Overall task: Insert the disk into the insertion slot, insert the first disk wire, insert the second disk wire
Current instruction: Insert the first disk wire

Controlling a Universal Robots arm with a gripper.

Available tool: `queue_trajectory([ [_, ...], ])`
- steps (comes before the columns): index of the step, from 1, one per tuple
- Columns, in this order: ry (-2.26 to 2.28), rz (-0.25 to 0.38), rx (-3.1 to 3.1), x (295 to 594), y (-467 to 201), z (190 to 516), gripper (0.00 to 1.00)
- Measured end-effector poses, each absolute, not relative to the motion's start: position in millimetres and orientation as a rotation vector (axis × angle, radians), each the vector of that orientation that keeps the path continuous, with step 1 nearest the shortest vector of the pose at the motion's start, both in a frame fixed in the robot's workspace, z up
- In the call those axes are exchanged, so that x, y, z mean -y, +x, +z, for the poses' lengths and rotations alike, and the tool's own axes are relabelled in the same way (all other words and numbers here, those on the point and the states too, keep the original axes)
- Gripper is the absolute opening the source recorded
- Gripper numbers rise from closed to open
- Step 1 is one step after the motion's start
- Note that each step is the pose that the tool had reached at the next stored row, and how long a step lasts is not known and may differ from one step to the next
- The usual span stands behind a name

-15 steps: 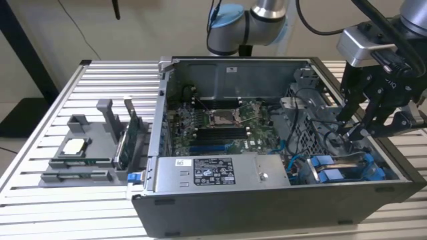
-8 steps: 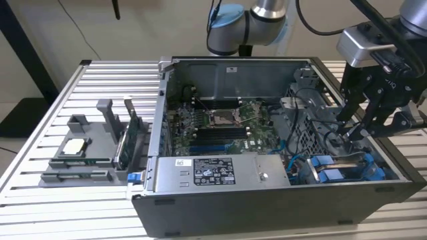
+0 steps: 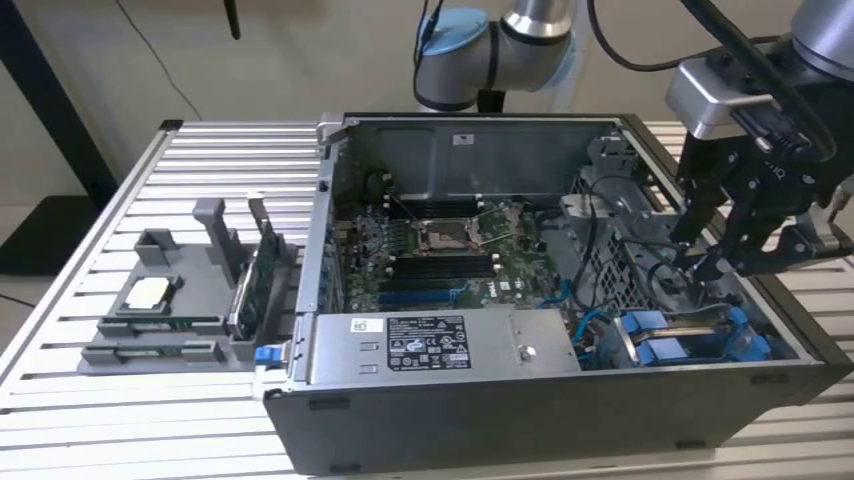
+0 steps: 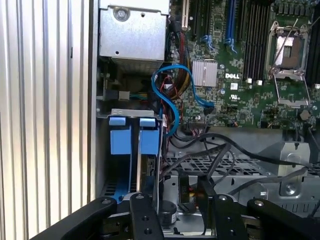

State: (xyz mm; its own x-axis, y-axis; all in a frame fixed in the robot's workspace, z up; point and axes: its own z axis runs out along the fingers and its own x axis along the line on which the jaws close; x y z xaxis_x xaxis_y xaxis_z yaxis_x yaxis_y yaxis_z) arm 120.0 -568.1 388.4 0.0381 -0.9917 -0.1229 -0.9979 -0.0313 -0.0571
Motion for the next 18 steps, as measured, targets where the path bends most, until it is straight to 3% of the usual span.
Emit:
queue_trajectory([
  [6,-2.154,0.083,-2.080,568.1,117.1,387.8,0.45],
  [7,-2.151,0.087,-2.078,568.1,117.1,387.8,0.37],
  [12,-2.133,0.118,-2.063,568.1,117.0,387.5,0.37],
  [14,-2.132,0.121,-2.061,568.3,117.2,387.5,0.35],
  [15,-2.132,0.121,-2.061,568.6,117.5,387.5,0.28],
  [18,-2.132,0.121,-2.061,569.6,117.7,387.5,0.28],
])
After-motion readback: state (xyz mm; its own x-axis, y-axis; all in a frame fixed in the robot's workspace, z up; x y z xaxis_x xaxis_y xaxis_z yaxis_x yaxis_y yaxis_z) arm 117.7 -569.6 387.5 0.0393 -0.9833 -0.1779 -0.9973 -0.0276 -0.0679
